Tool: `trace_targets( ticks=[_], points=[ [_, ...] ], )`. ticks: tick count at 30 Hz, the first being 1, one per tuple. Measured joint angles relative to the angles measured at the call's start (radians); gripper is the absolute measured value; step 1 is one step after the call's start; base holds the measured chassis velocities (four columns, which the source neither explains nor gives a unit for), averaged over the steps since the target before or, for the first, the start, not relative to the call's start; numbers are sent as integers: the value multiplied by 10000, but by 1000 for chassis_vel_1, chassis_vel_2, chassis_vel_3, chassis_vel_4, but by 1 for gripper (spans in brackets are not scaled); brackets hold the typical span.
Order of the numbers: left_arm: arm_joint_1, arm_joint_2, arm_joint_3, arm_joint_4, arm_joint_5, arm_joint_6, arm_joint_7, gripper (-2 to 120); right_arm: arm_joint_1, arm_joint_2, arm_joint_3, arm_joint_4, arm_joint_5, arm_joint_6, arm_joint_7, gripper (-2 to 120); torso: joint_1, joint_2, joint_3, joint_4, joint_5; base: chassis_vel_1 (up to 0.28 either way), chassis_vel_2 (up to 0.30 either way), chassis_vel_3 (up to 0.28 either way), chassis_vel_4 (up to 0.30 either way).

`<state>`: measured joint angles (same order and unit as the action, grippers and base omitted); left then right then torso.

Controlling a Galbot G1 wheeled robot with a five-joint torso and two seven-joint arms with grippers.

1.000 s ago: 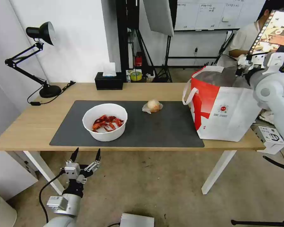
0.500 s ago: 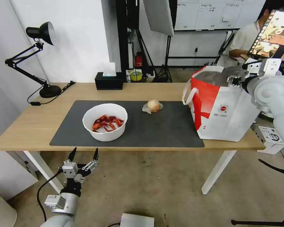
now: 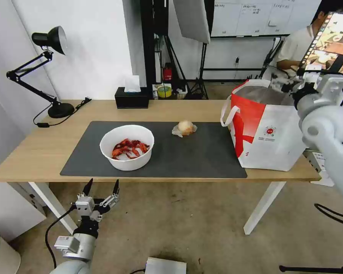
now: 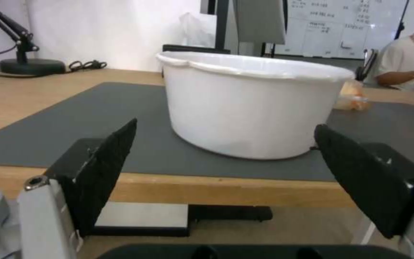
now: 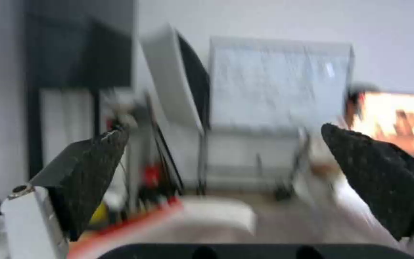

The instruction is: Pick up the trash from the table and place it into the takeout bag.

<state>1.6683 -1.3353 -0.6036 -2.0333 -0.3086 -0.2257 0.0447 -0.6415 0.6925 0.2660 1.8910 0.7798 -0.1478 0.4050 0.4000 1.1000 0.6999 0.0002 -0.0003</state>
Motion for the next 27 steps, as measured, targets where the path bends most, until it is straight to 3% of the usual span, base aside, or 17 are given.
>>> trace_targets(
  ticks=[5, 12, 15, 19, 22, 27],
  points=[
    [0, -48, -42, 42, 44, -3, -1, 100, -1833, 314, 784, 999, -1544, 1337, -749, 100, -1, 1, -1, -4, 1, 0, 0, 0, 0],
    [55, -168, -158, 44, 87, -8, -6, 100, -3566, 1141, 1721, 1718, -3133, 2343, -1207, 100, -1, 1, 0, -1, -2, 0, 0, 0, 0],
    [31, -153, -213, 234, 99, -38, 26, 100, -4768, 2184, 2207, 1835, -4281, 2864, -1516, 100, -1, 1, -1, -2, 0, 0, 0, 0, 0],
    [3, -94, -260, 374, 129, -101, 97, 100, -5534, 2899, 2426, 1860, -4842, 3130, -1645, 100, -1, 0, 0, -3, 3, 0, 0, 0, 0],
    [-30, -22, -328, 539, 242, -144, 128, 100, -6910, 4083, 2691, 1814, -6061, 3762, -1851, 100, -2, 0, 0, -3, 0, 0, 0, 0, 0],
    [-5, -55, -352, 598, 538, -51, 114, 100, -7871, 5111, 2748, 1733, -6806, 4051, -1865, 100, -1, 1, 0, -4, 1, 0, 0, 0, 0]
  ],
)
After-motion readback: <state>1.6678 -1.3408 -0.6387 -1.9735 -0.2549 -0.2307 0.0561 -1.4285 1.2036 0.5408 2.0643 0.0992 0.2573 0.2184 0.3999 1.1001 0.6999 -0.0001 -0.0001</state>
